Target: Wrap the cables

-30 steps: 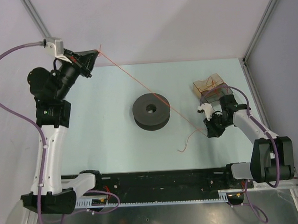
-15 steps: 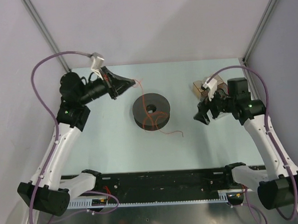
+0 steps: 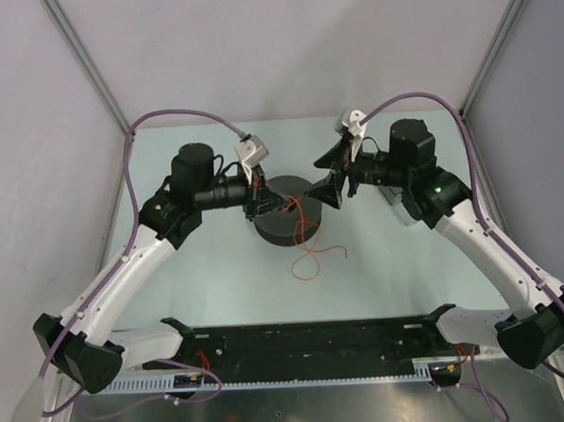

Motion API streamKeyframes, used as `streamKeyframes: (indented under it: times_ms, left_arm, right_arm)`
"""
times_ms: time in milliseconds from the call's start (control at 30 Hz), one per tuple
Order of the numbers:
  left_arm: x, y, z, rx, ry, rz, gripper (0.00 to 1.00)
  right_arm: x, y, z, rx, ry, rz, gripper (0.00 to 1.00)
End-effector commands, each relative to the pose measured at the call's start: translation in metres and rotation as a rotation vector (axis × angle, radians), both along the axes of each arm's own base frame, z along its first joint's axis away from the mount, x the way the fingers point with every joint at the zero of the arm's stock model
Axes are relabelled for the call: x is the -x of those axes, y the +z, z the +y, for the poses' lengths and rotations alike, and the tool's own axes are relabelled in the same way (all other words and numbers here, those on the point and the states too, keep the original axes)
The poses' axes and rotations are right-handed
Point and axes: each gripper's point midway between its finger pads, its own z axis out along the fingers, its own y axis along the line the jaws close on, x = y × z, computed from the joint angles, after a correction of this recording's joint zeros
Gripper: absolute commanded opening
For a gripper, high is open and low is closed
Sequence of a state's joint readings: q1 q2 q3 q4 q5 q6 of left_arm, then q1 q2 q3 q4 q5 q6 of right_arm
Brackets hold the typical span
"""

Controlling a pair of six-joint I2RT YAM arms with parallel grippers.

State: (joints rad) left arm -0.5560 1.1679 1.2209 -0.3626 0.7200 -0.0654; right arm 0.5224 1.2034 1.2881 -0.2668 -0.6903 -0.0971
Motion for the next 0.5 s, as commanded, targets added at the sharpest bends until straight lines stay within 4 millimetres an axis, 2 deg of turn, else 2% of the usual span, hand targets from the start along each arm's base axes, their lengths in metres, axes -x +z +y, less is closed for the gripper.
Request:
streamKeyframes:
  times_ms: [0,333,467]
  left_arm:
    - [-0.004,0.006,0.005,-0.083,0.016,-0.129,0.00]
    - [0.004,0.007,-0.005,-0.110,-0.045,-0.159,0.00]
    - [0.004,0.009,-0.006,-0.116,-0.049,-0.164,0.00]
  right_arm:
    - [0.012,0.031,0.015,-0.053,0.068,-0.080,0.79]
    - [0.017,-0.019,0.035,0.131,0.149,-0.054,0.70]
    - [0.019,-0.036,0.037,0.208,0.159,-0.081,0.53]
